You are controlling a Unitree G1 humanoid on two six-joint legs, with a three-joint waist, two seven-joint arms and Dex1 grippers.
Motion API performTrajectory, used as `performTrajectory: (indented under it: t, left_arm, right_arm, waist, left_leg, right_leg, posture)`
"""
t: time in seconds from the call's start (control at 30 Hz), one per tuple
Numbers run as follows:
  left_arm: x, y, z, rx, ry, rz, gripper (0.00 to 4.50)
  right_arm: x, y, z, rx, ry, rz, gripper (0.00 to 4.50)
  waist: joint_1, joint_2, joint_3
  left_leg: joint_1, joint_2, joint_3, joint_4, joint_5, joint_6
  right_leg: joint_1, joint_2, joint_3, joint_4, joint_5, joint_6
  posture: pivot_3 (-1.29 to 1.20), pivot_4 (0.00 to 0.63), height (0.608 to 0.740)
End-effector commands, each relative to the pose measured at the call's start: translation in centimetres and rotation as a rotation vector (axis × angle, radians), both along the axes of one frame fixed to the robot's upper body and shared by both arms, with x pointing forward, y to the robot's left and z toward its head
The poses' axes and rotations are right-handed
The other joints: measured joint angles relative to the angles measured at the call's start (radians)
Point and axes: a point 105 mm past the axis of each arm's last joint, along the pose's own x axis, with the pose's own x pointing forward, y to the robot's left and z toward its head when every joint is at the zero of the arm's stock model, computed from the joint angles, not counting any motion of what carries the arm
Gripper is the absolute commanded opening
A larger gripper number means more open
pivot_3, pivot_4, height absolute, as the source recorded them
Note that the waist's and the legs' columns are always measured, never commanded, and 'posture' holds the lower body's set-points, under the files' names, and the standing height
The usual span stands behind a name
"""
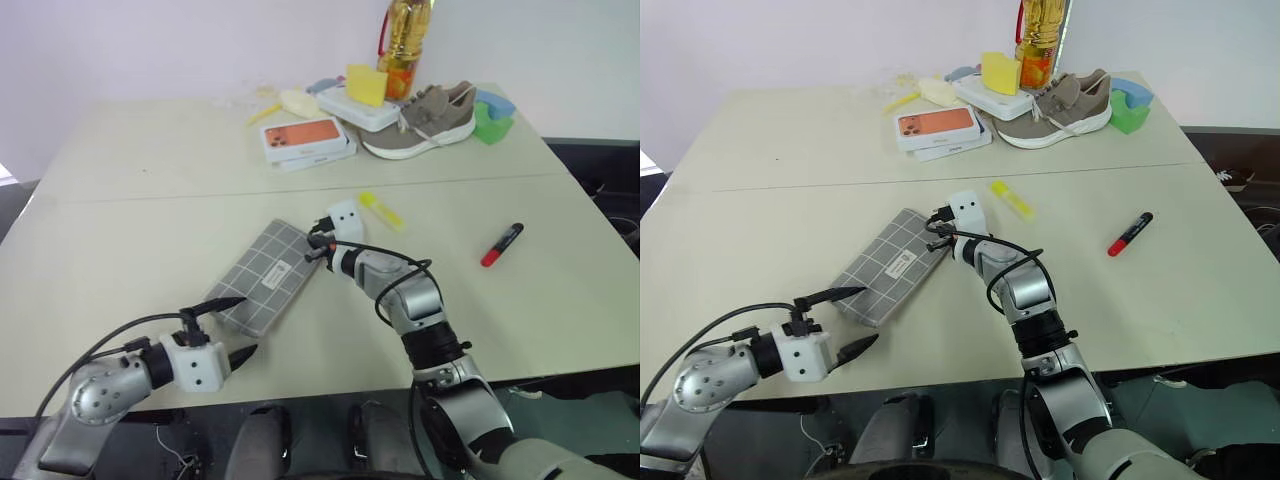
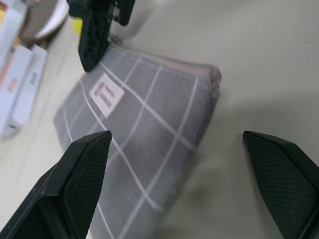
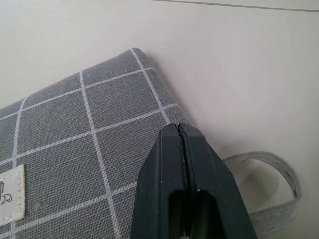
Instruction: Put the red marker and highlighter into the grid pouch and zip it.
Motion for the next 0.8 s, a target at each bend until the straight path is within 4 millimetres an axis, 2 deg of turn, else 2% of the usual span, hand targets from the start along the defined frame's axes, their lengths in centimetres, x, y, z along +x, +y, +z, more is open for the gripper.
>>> performTrajectory:
  t: [0.03, 0.17, 0.2, 0.27, 0.3, 0.47, 0.67, 0.8]
  left_arm:
    - [0.5, -0.6, -1.2, 0.052, -0.049, 0.054, 4.5]
    - [1.2, -0.6, -1.5, 0.076, -0.091, 0.121, 4.5]
    - [1.4, -0.6, -1.5, 0.072, -0.096, 0.14, 3.93]
    - [1.7, -0.7, -1.5, 0.071, -0.112, 0.157, 3.17]
    - [1.9, -0.6, -1.5, 0.069, -0.115, 0.167, 2.57]
    - [2.6, -0.8, -1.4, 0.055, -0.133, 0.187, 0.13]
    - [3.1, -0.7, -0.8, -0.042, -0.109, 0.233, 0.05]
    - [3.7, -1.2, 1.2, -0.268, -0.051, 0.264, 0.05]
  right_arm:
    - [-0.2, -0.2, -1.1, -0.016, 0.039, -0.016, 0.02]
    - [-0.1, -0.3, -1.1, -0.02, 0.037, -0.024, 0.02]
    - [-0.1, -0.3, -1.1, -0.022, 0.036, -0.025, 0.0]
    - [-0.1, -0.3, -1.1, -0.023, 0.034, -0.026, 0.0]
    - [0.0, -0.3, -1.1, -0.024, 0.032, -0.026, 0.0]
    - [0.0, -0.2, -1.0, -0.029, 0.025, -0.023, 0.0]
    - [0.4, -0.9, -0.1, -0.054, -0.037, -0.045, 0.0]
    - [1.2, -3.4, 3.3, -0.053, -0.176, -0.084, 0.0]
  waist:
    - [0.002, 0.001, -0.001]
    - [0.001, 0.002, -0.002]
    - [0.001, 0.003, -0.002]
    - [0.0, 0.003, -0.002]
    - [0.0, 0.003, -0.002]
    - [0.002, 0.006, -0.004]
    - [0.003, 0.008, -0.005]
    - [0.003, 0.008, -0.004]
  left_leg:
    - [0.0, 0.0, 0.0, 0.0, 0.0, 0.0]
    - [0.001, 0.0, 0.0, 0.0, 0.0, 0.0]
    - [0.001, 0.0, 0.0, 0.0, 0.0, 0.0]
    - [0.001, 0.0, 0.0, 0.0, 0.0, 0.0]
    - [0.001, 0.0, 0.0, 0.0, 0.0, 0.0]
    - [0.001, 0.0, 0.0, 0.0, 0.0, 0.0]
    - [0.002, 0.0, -0.001, 0.0, 0.0, 0.0]
    - [0.0, 0.0, -0.001, 0.001, 0.0, 0.0]
  right_leg:
    - [0.0, 0.0, 0.0, 0.0, 0.0, 0.0]
    - [0.001, 0.0, 0.0, 0.0, 0.0, 0.0]
    - [0.001, 0.0, 0.0, 0.0, 0.0, 0.0]
    - [0.001, 0.0, 0.0, 0.0, 0.0, 0.0]
    - [0.001, 0.0, 0.0, 0.0, 0.0, 0.0]
    - [0.001, 0.0, 0.0, 0.0, 0.0, 0.0]
    - [0.001, 0.0, 0.0, 0.0, 0.0, 0.0]
    - [0.001, 0.0, 0.0, 0.0, 0.0, 0.0]
  posture:
    - [0.0, 0.15, 0.74]
    - [0.0, 0.15, 0.74]
    - [0.0, 0.15, 0.74]
    - [0.0, 0.15, 0.74]
    - [0.0, 0.15, 0.74]
    - [0.0, 0.15, 0.74]
    - [0.0, 0.15, 0.74]
    - [0.0, 0.15, 0.74]
